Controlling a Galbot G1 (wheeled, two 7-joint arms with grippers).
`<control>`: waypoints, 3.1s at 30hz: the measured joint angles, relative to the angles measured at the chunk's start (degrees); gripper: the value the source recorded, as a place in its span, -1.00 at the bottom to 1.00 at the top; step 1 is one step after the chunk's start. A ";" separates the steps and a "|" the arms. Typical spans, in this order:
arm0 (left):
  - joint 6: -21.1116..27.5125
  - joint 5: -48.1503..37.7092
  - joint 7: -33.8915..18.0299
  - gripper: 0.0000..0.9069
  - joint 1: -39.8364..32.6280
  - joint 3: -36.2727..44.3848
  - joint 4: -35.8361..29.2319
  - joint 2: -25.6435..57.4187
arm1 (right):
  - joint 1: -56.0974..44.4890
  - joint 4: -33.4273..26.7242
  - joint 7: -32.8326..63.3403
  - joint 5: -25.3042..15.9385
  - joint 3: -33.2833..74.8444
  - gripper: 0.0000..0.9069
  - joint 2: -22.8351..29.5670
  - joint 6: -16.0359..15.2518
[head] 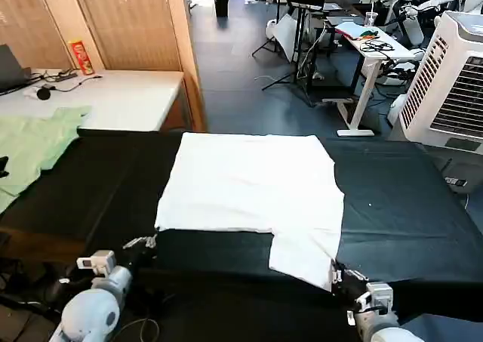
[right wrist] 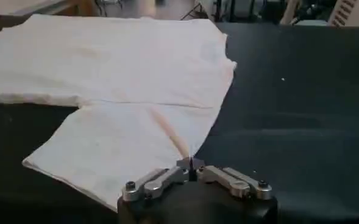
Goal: Fold and organize the clothes.
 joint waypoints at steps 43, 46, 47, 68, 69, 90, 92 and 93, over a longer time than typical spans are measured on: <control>-7.14 7.07 -1.01 -1.00 -8.62 -1.28 3.19 -2.14 | 34.49 -28.88 -2.67 6.25 -8.36 -0.91 -9.94 12.13; -7.29 7.73 -0.97 -1.00 -11.70 -0.11 5.97 -2.12 | 37.82 -32.10 -2.96 5.84 -9.92 -0.89 -9.99 12.34; -7.33 8.00 -0.97 -1.00 -12.56 0.29 6.75 -2.12 | 38.70 -32.90 -3.05 5.72 -10.27 -0.89 -10.00 12.45; -7.52 10.49 -0.77 -1.00 -23.14 7.48 18.15 -1.61 | 48.22 -43.28 -3.99 4.25 -13.63 -0.89 -8.79 13.06; -7.53 10.49 -0.77 -1.00 -23.49 7.64 18.60 -1.62 | 48.15 -43.30 -4.00 4.24 -13.55 -0.89 -8.73 13.06; -6.72 10.24 -0.74 0.94 -24.18 7.56 20.02 -0.91 | 32.45 -26.84 -4.49 8.29 -7.76 0.94 -12.49 7.99; -6.12 9.09 -0.65 0.94 -23.18 7.11 19.20 -0.82 | 30.09 -25.08 -4.68 8.23 -7.36 0.94 -12.45 8.11; -5.74 8.47 -0.55 0.94 -22.64 6.91 18.77 -0.71 | 29.09 -24.60 -4.74 8.14 -7.32 0.94 -12.38 8.15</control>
